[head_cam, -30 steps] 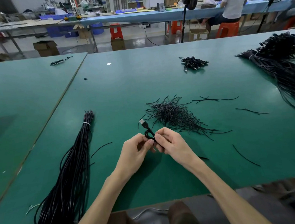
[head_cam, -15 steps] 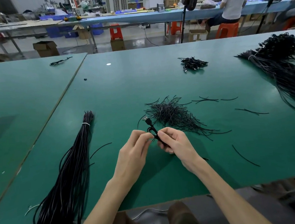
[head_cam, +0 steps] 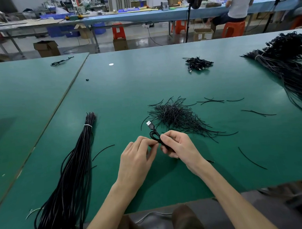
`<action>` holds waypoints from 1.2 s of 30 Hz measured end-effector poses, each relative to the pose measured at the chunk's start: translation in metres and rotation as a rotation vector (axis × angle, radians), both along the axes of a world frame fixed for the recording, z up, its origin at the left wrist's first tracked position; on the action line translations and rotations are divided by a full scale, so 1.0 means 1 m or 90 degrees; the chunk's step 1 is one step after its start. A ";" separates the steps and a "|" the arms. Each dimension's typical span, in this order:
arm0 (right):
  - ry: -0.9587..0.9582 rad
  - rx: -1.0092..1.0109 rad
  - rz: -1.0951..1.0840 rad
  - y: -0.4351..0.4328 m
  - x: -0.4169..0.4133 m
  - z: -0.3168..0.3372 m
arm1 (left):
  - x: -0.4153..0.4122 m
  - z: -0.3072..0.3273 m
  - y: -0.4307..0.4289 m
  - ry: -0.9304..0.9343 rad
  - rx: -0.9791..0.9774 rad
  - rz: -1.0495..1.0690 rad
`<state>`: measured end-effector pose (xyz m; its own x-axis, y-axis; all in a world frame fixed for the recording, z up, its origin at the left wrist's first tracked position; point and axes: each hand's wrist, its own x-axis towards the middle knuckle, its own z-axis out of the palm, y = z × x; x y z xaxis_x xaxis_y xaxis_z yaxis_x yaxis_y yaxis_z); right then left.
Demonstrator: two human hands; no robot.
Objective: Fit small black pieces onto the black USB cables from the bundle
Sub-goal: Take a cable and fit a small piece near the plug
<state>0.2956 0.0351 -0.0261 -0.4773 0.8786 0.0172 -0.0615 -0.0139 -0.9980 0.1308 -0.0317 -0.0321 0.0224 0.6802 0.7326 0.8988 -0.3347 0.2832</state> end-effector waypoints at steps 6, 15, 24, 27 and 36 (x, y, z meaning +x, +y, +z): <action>-0.050 0.017 0.020 -0.001 -0.003 0.000 | 0.003 0.002 -0.001 -0.037 -0.048 0.020; -0.101 0.047 0.015 -0.005 -0.006 -0.002 | 0.004 0.007 -0.002 -0.075 -0.114 0.011; -0.082 0.073 0.018 -0.005 -0.007 -0.006 | -0.004 0.006 0.004 -0.218 -0.228 -0.091; -0.082 0.092 0.014 -0.005 -0.008 -0.007 | -0.008 0.008 0.010 -0.373 -0.323 -0.163; -0.082 0.157 -0.101 -0.007 -0.004 -0.003 | 0.002 0.014 0.012 -0.683 -0.434 -0.262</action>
